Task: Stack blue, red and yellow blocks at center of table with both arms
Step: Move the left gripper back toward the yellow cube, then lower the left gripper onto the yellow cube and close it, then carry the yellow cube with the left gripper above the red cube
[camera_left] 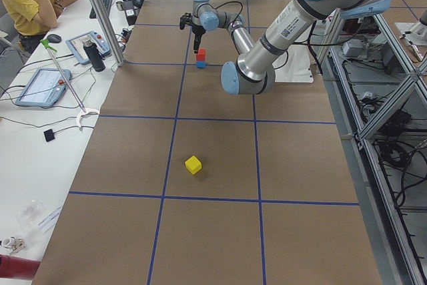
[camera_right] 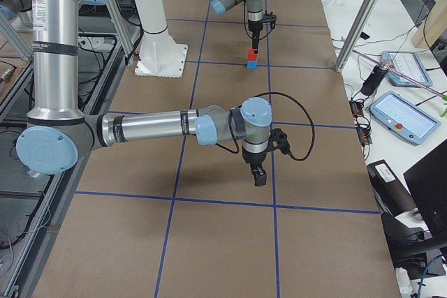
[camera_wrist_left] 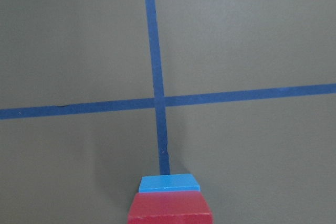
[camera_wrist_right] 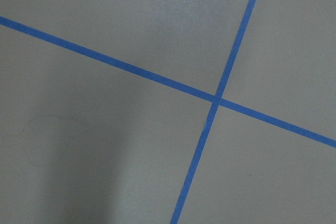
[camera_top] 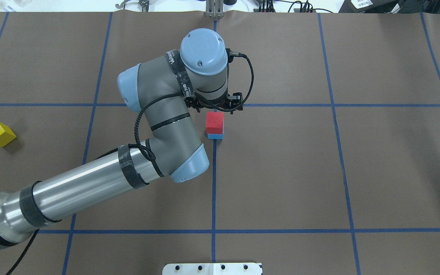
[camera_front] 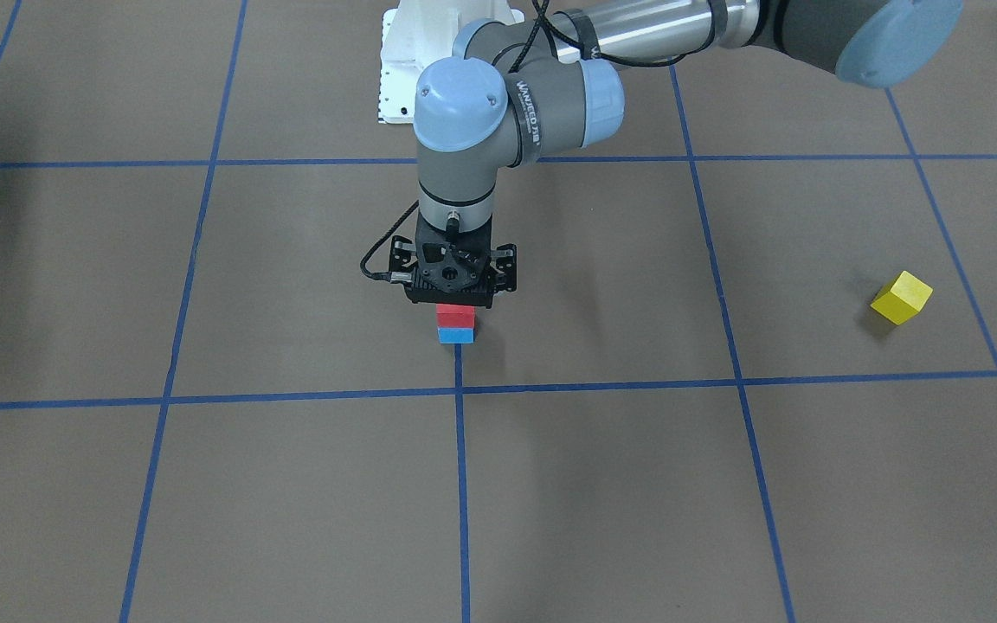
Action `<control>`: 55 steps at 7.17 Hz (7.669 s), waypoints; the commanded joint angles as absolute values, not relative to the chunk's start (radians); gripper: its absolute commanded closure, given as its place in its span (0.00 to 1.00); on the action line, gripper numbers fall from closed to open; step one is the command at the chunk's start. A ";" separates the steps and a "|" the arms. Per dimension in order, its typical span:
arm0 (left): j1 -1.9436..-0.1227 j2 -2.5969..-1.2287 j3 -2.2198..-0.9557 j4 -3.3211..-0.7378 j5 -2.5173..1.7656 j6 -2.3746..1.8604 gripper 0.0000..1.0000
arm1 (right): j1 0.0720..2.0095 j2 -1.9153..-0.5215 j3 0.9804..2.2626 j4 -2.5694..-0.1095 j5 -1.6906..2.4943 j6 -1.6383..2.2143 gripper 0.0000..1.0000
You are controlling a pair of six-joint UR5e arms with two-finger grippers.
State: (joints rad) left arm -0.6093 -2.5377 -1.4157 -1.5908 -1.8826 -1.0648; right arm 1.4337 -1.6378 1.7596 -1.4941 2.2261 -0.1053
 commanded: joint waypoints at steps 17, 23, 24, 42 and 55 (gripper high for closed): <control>-1.091 -1.516 -1.545 -2.309 -2.214 -0.316 0.00 | 1.534 -1.718 1.726 -1.486 2.246 -0.104 0.00; -1.088 -1.529 -1.494 -2.313 -2.214 -0.190 0.01 | 1.534 -1.718 1.724 -1.486 2.246 -0.103 0.00; -1.071 -1.531 -1.490 -2.312 -2.210 -0.192 0.01 | 1.534 -1.718 1.726 -1.486 2.246 -0.103 0.00; -0.896 -2.115 -1.594 -1.811 -2.133 -0.814 1.00 | 1.534 -1.718 1.727 -1.485 2.246 -0.106 0.00; -0.583 -2.591 -1.407 -1.459 -1.896 -1.143 1.00 | 1.534 -1.718 1.726 -1.485 2.246 -0.106 0.00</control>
State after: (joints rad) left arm -0.5853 -2.5885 -1.4146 -1.4569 -1.8964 -1.1443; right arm 1.5340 -1.7181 1.7257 -1.4849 2.2463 -0.1046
